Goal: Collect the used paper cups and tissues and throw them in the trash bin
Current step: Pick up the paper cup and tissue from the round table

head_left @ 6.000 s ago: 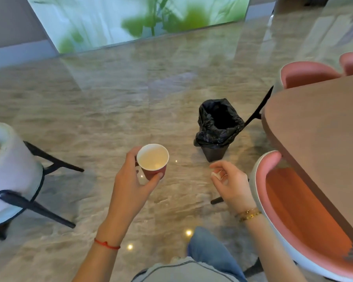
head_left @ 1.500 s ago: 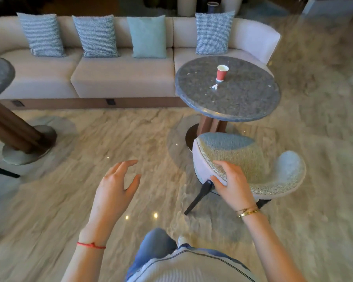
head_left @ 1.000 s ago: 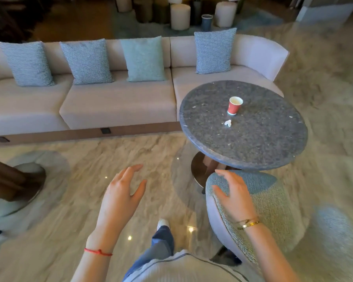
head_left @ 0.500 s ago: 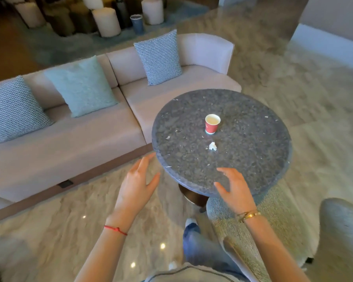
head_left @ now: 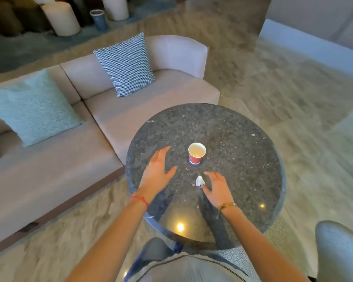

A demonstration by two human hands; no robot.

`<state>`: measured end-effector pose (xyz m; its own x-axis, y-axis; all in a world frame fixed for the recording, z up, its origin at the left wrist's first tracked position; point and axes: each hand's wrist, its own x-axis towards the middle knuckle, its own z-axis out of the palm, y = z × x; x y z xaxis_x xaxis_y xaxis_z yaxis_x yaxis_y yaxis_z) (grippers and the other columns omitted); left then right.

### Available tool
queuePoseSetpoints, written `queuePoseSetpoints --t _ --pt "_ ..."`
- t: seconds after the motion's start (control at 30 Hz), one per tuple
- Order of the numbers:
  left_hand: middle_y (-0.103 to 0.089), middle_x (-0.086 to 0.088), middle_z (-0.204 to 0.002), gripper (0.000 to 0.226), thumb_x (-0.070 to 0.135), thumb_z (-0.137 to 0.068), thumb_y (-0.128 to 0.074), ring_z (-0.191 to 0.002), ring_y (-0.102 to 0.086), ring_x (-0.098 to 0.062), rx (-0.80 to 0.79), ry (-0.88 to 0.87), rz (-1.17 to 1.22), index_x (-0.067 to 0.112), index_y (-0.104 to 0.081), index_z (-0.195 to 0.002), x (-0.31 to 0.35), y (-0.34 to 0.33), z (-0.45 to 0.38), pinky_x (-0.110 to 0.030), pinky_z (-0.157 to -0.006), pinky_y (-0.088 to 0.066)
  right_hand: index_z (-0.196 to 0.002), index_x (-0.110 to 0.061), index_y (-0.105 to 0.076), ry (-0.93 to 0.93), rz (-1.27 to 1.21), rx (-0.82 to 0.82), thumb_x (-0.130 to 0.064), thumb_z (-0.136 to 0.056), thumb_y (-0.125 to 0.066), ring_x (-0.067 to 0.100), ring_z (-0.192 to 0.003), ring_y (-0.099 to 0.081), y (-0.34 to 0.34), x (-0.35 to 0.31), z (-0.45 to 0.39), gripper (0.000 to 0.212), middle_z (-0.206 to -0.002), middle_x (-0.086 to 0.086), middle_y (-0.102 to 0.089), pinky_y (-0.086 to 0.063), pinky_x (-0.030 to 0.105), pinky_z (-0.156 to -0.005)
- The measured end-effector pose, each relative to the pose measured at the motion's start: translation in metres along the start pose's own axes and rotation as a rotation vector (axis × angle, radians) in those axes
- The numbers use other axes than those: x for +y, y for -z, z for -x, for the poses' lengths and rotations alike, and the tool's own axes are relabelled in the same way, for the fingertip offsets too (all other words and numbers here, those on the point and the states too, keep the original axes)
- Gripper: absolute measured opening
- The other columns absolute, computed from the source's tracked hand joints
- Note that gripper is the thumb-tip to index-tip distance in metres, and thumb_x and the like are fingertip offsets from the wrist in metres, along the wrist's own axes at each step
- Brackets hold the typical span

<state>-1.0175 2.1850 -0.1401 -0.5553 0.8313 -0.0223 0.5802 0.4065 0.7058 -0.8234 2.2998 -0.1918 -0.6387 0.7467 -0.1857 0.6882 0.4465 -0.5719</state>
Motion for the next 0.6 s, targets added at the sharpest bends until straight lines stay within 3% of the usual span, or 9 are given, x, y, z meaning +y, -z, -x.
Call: queuePoseSetpoints --t 0.3,0.6 --pt "-0.026 -0.007 -0.155 0.085 0.031 -0.086 -0.070 -0.140 -0.032 -0.025 -0.270 -0.028 -0.070 0.015 -0.019 -0.152 -0.015 -0.050 -0.086 -0.039 -0.111 -0.034 -0.134 -0.014 -0.042 -0.181 0.004 -0.094 -0.022 -0.090 -0.058 0.026 -0.125 -0.039 -0.030 0.018 -0.042 0.048 -0.136 0.008 -0.045 -0.035 0.035 -0.108" --pt "-0.030 -0.010 -0.152 0.090 0.027 -0.081 -0.075 -0.139 -0.031 -0.026 -0.421 -0.085 -0.087 0.009 -0.021 -0.151 -0.020 -0.082 -0.127 -0.035 -0.109 -0.031 -0.131 -0.015 -0.045 -0.322 -0.041 -0.099 -0.027 -0.087 -0.063 0.027 -0.120 -0.042 -0.060 0.014 -0.056 0.050 -0.130 0.009 -0.046 -0.036 0.036 -0.105"
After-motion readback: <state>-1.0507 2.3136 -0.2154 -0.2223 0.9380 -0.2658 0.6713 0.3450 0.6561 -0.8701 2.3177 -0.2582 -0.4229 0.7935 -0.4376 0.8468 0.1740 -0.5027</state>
